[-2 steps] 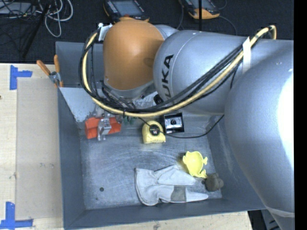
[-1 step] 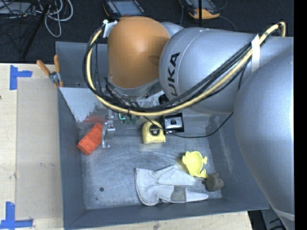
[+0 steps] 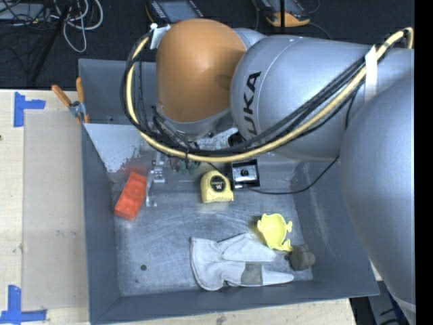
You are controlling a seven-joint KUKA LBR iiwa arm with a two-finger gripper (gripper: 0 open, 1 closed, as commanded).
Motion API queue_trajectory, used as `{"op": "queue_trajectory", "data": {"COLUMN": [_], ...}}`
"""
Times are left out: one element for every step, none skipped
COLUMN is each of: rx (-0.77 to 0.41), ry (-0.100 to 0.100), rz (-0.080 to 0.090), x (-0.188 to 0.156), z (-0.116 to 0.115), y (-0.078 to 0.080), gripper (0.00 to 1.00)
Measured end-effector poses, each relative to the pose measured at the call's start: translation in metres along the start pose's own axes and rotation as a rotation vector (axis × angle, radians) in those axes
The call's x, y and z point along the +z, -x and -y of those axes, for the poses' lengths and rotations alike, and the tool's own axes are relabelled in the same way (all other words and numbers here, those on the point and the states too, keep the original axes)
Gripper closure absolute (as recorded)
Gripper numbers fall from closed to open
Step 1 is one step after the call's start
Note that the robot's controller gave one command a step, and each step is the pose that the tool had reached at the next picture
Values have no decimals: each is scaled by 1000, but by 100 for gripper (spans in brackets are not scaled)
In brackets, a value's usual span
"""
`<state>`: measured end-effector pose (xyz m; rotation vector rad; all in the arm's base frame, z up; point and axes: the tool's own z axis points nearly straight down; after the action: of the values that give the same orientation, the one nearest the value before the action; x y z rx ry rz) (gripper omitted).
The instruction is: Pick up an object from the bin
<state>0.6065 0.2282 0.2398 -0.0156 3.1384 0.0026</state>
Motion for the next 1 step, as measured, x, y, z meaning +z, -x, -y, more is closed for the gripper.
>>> {"op": "queue_trajectory", "data": {"rx": [-51], "ry": [0], "rz": [5], "x": [49], "z": [-6], "y": [7], "gripper": [0]}}
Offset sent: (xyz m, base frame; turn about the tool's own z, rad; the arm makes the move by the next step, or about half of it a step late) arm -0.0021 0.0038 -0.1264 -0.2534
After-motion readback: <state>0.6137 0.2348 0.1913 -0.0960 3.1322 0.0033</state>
